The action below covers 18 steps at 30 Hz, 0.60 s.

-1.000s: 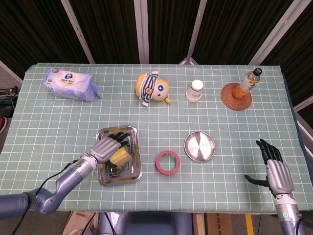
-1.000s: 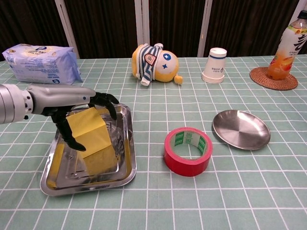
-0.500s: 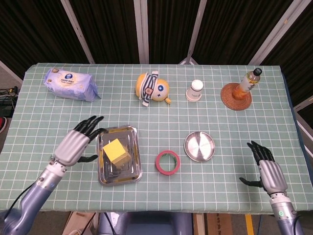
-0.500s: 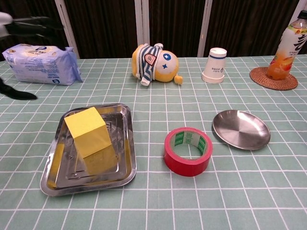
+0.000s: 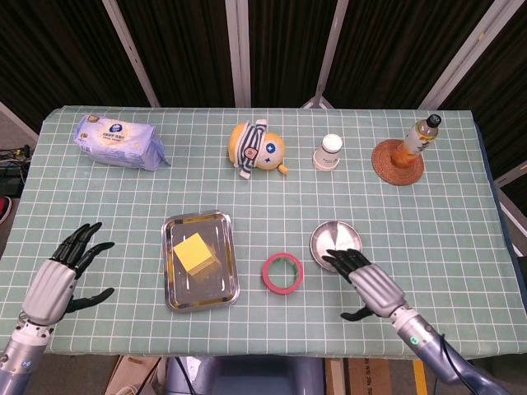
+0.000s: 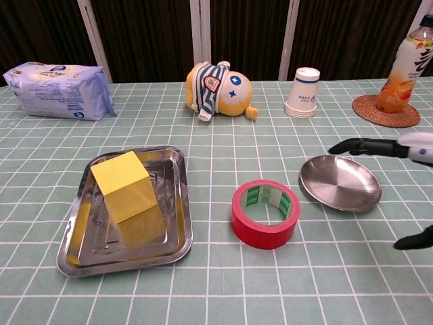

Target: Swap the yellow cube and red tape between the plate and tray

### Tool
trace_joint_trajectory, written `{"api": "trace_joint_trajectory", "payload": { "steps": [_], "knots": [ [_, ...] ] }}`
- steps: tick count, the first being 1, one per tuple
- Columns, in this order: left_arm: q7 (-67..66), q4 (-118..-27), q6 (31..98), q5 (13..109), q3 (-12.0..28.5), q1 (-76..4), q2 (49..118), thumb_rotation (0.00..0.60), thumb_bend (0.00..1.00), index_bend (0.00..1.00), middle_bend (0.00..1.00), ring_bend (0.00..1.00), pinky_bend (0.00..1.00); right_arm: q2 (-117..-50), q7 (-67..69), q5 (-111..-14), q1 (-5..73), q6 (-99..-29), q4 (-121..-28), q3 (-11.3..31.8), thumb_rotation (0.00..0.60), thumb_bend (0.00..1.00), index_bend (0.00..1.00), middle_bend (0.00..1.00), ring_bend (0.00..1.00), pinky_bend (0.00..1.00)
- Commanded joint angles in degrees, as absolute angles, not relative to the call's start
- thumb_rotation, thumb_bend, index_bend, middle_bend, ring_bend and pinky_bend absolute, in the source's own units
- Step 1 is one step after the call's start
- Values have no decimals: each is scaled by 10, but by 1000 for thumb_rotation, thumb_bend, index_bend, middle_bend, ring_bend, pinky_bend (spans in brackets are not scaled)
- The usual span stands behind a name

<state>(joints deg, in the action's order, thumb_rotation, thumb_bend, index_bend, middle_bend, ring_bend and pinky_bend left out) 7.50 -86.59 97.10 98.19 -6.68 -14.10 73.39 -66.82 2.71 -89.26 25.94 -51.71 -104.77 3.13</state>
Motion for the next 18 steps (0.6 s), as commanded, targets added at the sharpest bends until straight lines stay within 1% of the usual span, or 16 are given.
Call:
{"api": "trace_joint_trajectory", "payload": {
  "steps": [1,4,9,18],
  "knots": [
    [77,-860,963,984,-66,-138,737,600,106,220,0,0,136,-692,-19,-845,299,-473,-1072,56,600,75,0,0,0,0],
    [70,-856,956,982,-60,-138,743,600,106,220,0,0,136,-721,-48,-804,326,-446,-1072,71,600,75,0,0,0,0],
    [74,-853,953,982,-52,-134,747,600,110,219,0,0,136,-762,-91,-752,358,-433,-1058,84,600,74,0,0,0,0],
    [97,-850,954,986,-42,-129,746,600,111,219,0,0,136,-824,-115,-700,406,-410,-1009,93,600,75,0,0,0,0]
  ]
}}
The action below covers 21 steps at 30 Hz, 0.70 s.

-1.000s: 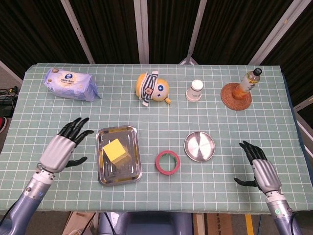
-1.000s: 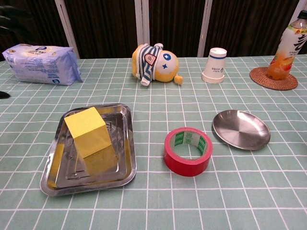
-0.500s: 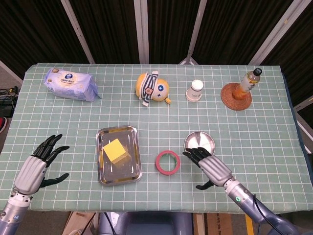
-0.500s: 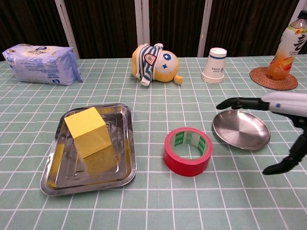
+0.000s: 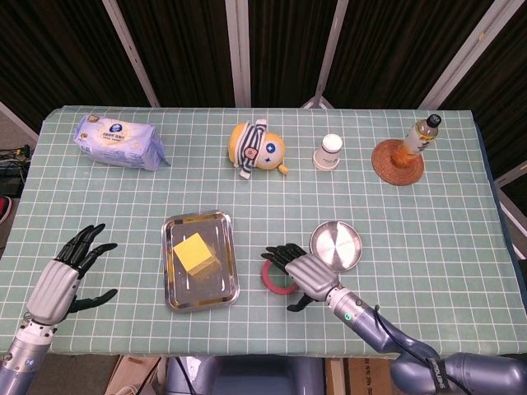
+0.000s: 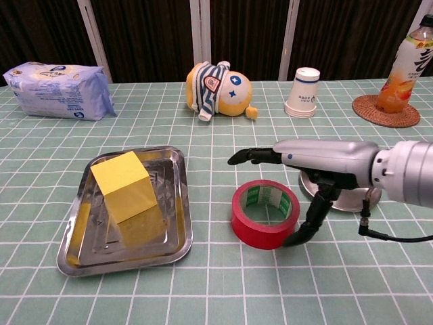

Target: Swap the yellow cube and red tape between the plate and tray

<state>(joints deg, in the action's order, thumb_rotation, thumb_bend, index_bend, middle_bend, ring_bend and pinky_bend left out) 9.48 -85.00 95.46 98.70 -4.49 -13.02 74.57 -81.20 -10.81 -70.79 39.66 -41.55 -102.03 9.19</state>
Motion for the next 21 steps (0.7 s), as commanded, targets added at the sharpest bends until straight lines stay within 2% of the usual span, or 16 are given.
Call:
{"api": "trace_joint_trajectory", "payload": {
  "steps": [1,5,11,18,21],
  "knots": [
    [97,-850,954,986,-41,-128,746,600,110,219,0,0,136,-831,-119,-696,410,-410,-1002,92,600,75,0,0,0,0],
    [95,-850,956,986,-37,-124,745,600,111,219,0,0,136,-849,-137,-676,425,-408,-978,90,600,75,0,0,9,0],
    [104,-850,955,984,-30,-121,746,600,131,223,0,0,136,-866,-156,-664,436,-423,-964,85,600,75,7,42,87,48],
    [104,-850,955,986,-25,-117,746,600,131,226,0,0,136,-885,-177,-655,441,-442,-945,75,600,75,104,93,158,95],
    [104,-850,956,986,-23,-115,746,600,131,227,0,0,136,-888,-179,-650,443,-445,-942,73,600,107,131,117,197,130]
  ]
}}
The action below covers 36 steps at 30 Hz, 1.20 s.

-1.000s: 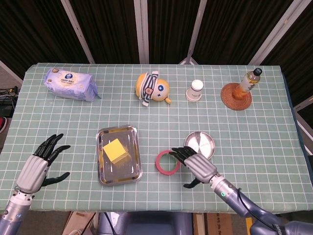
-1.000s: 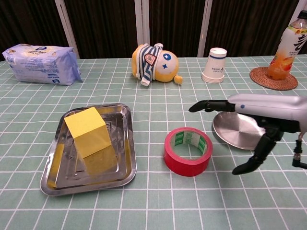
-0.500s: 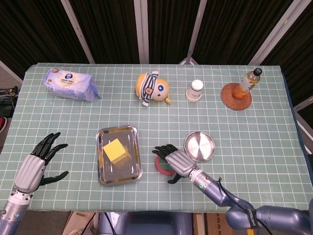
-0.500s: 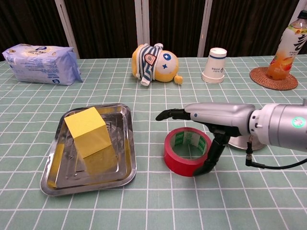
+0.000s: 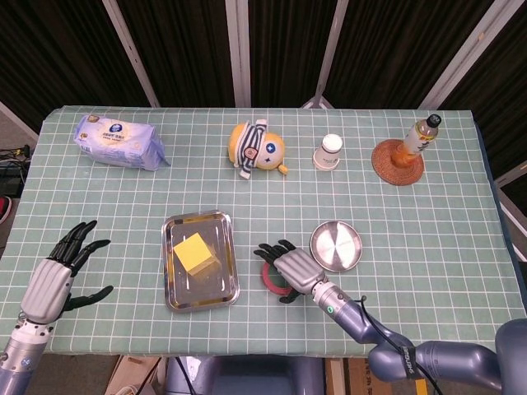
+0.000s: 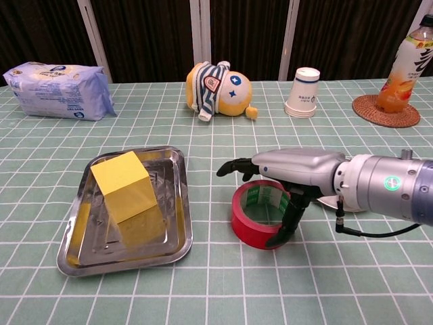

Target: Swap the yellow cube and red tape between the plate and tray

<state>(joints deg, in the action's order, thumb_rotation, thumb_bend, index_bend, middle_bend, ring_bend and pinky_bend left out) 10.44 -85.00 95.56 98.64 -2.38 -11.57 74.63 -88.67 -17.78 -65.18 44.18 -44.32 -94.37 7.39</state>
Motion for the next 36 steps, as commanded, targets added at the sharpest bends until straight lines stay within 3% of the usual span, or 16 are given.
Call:
{"api": "trace_joint_trajectory", "payload": {
  "steps": [1,11,18,26,36],
  "knots": [
    [104,-850,955,986,-23,-115,747,600,131,227,0,0,136,-888,-181,-649,443,-446,-940,72,600,120,141,126,212,153],
    [106,-851,952,988,-18,-112,748,600,131,238,0,0,142,-891,-178,-654,440,-467,-930,65,600,267,312,262,395,387],
    [108,-852,953,986,-14,-108,747,600,131,239,0,0,143,-882,-156,-682,431,-492,-933,64,600,295,333,286,434,425],
    [110,-853,955,989,-11,-105,745,600,131,240,0,0,143,-812,-129,-685,413,-521,-961,82,600,297,333,286,434,425],
    [106,-856,966,996,-8,-98,745,600,131,238,0,0,143,-780,-75,-667,411,-487,-899,86,600,296,333,286,434,412]
  ]
}}
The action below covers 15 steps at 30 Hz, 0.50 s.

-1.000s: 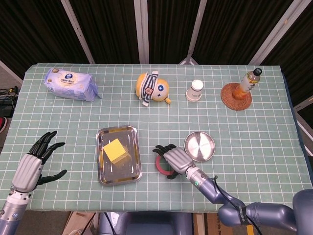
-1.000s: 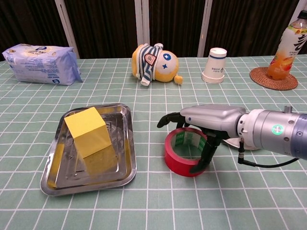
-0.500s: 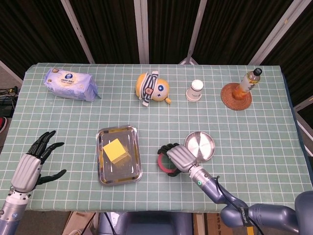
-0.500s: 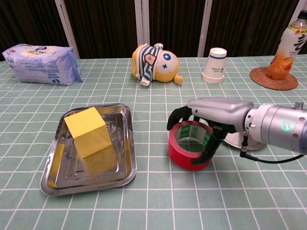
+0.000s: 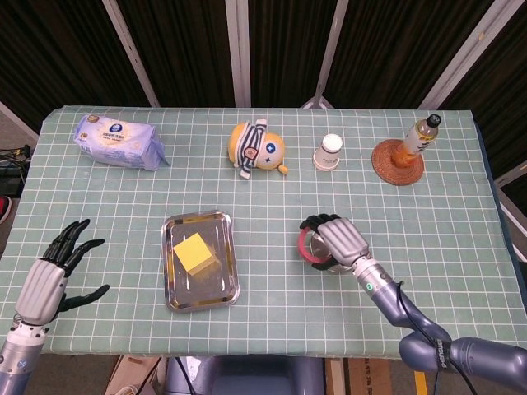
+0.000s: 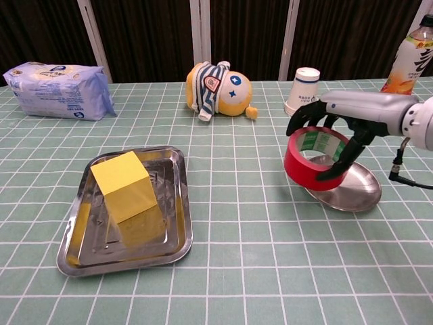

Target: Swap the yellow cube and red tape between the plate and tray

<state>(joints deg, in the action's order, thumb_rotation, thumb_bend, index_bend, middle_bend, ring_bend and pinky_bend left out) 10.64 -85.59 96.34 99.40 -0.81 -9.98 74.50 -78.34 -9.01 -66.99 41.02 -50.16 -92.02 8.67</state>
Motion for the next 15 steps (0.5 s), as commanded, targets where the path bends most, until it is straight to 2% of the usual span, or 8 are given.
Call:
{"api": "trace_joint_trajectory", "payload": {
  "steps": [1,15],
  "knots": [
    [106,-855,967,996,-7,-98,746,600,131,238,0,0,143,-781,-73,-670,412,-486,-892,84,600,296,333,286,434,409],
    [96,-853,967,994,0,-95,749,600,131,240,0,0,145,-811,-46,-681,414,-462,-811,71,600,296,333,286,434,400]
  ]
}}
